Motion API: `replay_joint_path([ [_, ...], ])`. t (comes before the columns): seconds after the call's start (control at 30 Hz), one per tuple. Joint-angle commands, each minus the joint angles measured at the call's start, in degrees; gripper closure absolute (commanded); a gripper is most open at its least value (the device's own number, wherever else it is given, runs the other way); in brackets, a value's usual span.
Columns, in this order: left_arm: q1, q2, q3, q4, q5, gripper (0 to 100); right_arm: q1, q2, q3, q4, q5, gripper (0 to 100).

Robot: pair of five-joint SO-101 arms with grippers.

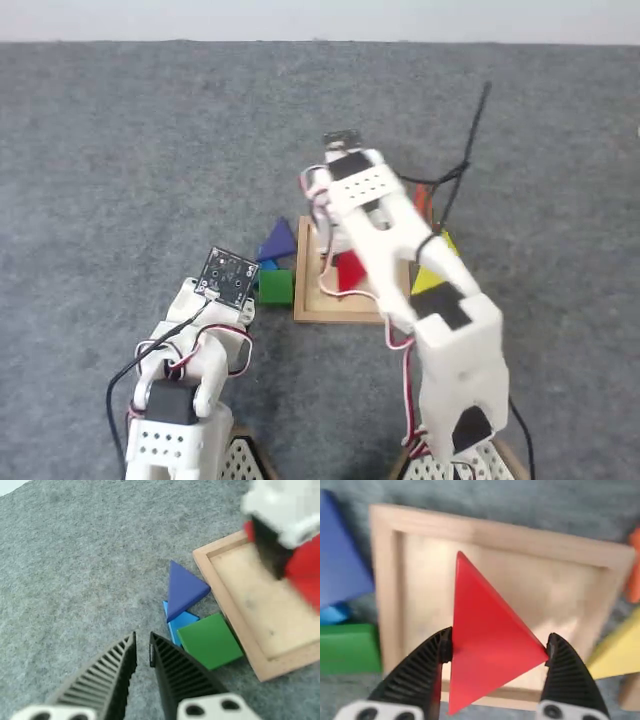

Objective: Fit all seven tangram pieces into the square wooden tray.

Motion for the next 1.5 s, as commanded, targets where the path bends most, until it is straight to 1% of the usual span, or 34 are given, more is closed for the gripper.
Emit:
replay_joint_path([
  [0.0, -0.09, -0.79, -0.48, 0.35, 0.44, 95, -5.85, 3.30, -9.58, 2.42, -3.08, 82.3],
  [0.13, -0.09, -0.79, -0.48, 0.35, 0.44, 95, -7.69, 8.04, -13.01, 3.38, -3.34, 82.0],
  [0.2, -0.09, -0.79, -0.48, 0.35, 0.44, 95, -8.04, 9.71, -15.12, 4.88, -3.34, 79.4],
  [0.43, -0.09, -0.79, -0.48, 0.35, 0.44, 95, -9.36, 11.30, -21.45, 10.24, -3.08, 57.6],
  [0.53, -0.18, -0.79, -0.48, 0.35, 0.44, 95, -9.98, 11.30, -22.59, 10.68, -3.08, 52.4],
  [0.63, -0.18, -0.79, -0.48, 0.35, 0.44, 95, -9.89, 11.21, -22.68, 10.51, -2.99, 52.3],
  [0.7, -0.18, -0.79, -0.48, 0.35, 0.44, 95, -9.36, 11.21, -22.51, 10.77, -1.32, 52.3],
  [0.77, -0.18, -0.79, -0.48, 0.35, 0.44, 95, -8.04, 11.30, -22.33, 10.77, 0.09, 52.3],
  [0.87, -0.18, -0.79, -0.48, 0.35, 0.44, 95, -5.14, 11.03, -22.24, 10.95, 0.26, 53.0],
  [1.0, -0.09, -0.79, -0.48, 0.35, 0.44, 95, -2.42, 10.86, -22.24, 11.65, 0.97, 62.3],
  [1.07, -0.09, -0.79, -0.48, 0.35, 0.44, 95, -2.24, 10.77, -22.24, 11.65, 2.29, 62.0],
  [1.3, -0.09, -0.79, -0.48, 0.35, 0.44, 95, -1.89, 12.18, -20.57, 12.97, 2.64, 60.8],
  [1.47, -0.09, -0.79, -0.48, 0.35, 0.44, 95, -4.97, 16.31, -19.78, 10.33, 3.96, 60.8],
])
